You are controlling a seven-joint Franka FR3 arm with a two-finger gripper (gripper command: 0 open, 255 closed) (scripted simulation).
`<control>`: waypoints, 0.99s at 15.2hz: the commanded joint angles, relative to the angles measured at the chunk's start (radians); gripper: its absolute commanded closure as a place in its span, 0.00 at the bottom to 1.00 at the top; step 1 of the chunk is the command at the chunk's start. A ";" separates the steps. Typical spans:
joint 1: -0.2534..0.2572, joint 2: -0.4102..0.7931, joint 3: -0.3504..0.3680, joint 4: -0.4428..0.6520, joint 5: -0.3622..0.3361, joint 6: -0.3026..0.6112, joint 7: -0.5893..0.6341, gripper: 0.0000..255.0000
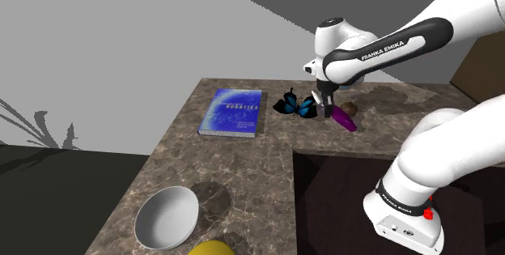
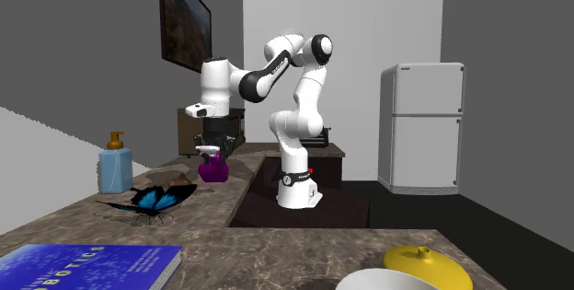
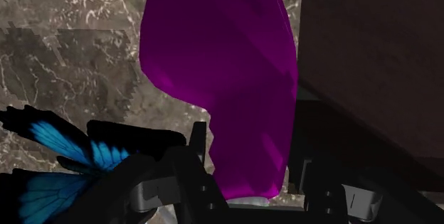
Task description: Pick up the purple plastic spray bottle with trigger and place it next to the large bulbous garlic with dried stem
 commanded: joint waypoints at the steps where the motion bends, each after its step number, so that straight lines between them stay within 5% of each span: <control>1: -0.037 -0.020 -0.042 -0.016 -0.035 0.007 -0.053 1.00; 15: -0.287 -0.044 -0.353 -0.003 -0.265 0.061 -0.424 1.00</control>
